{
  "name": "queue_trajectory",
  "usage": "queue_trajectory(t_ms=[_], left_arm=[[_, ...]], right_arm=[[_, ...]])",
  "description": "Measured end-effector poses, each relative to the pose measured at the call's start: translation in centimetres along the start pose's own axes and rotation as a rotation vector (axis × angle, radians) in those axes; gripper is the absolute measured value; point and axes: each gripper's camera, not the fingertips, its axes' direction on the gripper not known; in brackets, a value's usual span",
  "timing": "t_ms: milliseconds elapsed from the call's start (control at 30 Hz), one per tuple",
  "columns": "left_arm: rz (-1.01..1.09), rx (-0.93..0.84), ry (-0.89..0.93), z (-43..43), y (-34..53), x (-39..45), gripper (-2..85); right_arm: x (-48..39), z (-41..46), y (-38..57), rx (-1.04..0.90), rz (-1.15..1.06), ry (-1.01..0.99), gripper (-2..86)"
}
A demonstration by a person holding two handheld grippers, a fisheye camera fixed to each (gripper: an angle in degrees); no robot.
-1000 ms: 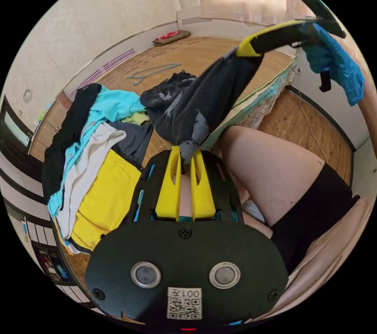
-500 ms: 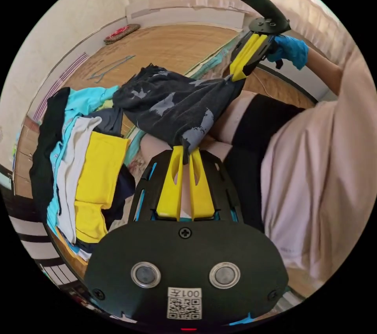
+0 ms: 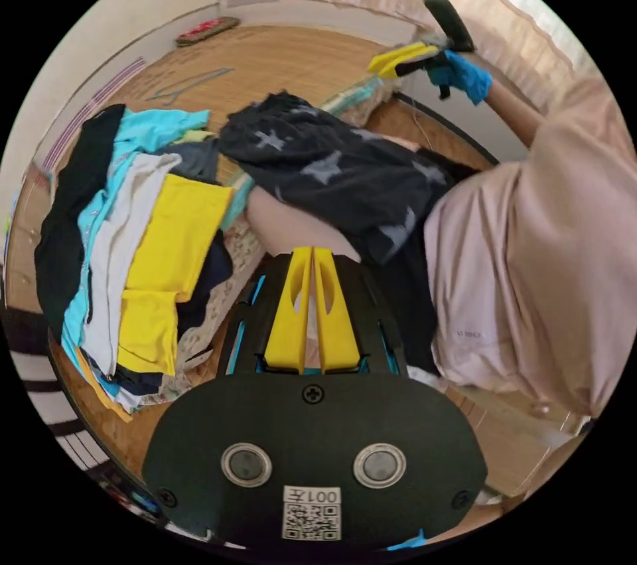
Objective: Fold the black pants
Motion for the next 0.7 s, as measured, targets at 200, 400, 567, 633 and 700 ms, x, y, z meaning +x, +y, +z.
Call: queue_trajectory(t_ms=[200,400,567,633,700], left_arm=[[-0.238,0.111,-0.137,3.5,-5.4,-5.5,-1.2],[-0.383,0.184,-0.126,9.8,-11.2,-10.3,1.0],[-0.398,0.208,-0.03,13.3,-14.6,-13.1,2.9],[-0.379,0.2,0.001,14.3,-15.3,-13.7,3.3],[-0.351,0.149,0.001,15.6,-16.0,-13.9,3.0]], right_arm=[[4.6,6.2,-0.7,0.046,0.178,0.178,7.8],[5.7,12.2,-2.1,-0.041,0.22,0.199,9.1],[5.9,15.0,-2.7,-0.091,0.222,0.254,9.4],[6.0,15.7,-2.7,-0.101,0.236,0.255,9.1],[5.9,16.1,-2.4,-0.097,0.246,0.288,8.5]])
